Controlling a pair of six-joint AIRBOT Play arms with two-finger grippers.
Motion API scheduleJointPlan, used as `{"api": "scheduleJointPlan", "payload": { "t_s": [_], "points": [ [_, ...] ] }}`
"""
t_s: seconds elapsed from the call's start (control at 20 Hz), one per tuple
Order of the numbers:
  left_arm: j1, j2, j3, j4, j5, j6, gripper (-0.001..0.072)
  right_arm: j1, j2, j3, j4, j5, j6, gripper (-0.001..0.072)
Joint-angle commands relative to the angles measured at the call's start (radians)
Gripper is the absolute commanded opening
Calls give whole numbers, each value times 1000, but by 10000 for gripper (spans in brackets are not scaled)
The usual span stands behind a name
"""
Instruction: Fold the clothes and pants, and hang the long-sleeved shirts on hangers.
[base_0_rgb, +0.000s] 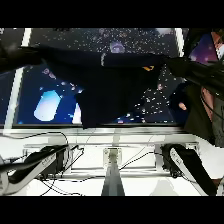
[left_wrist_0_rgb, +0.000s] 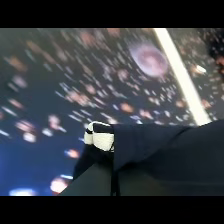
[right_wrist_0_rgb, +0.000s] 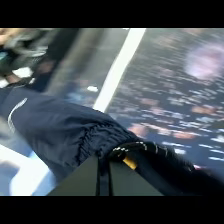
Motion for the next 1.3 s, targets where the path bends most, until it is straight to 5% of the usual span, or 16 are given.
{"api": "scheduleJointPlan", "payload": {
  "t_s": [0.0, 0.2, 0.4, 0.7, 0.8, 1.0, 1.05, 1.1, 1.15, 1.25],
  "points": [
    [-106, -164, -32, -13, 106, -93, 10, 0, -159, -47, -48, -213, -14, 25],
    [-208, -189, -34, -11, -50, -105, 10, -2, -268, -47, -98, -236, -15, 25],
    [-283, -109, -35, 214, -113, -280, 9, -3, -277, -27, -249, -197, -15, 25],
    [-327, 78, -187, 310, -289, -399, 10, -34, -277, 114, -550, 314, -7, 24],
    [-347, 84, -306, 286, -254, -399, 11, -40, -283, 103, -653, 419, 0, 24],
    [-430, 48, -547, 105, 163, -388, 36, -40, -321, -10, -697, 350, 0, 29],
    [-441, 38, -562, 86, 211, -387, 197, -40, -338, -24, -698, 320, 1, 218],
    [-445, 29, -561, 83, 237, -388, 470, -40, -352, -24, -696, 283, 16, 528],
    [-445, 29, -561, 80, 263, -388, 691, -40, -357, -24, -695, 226, 57, 581],
    [-445, 29, -561, 81, 293, -388, 697, -40, -366, -19, -695, 116, 102, 580]
  ]
}}
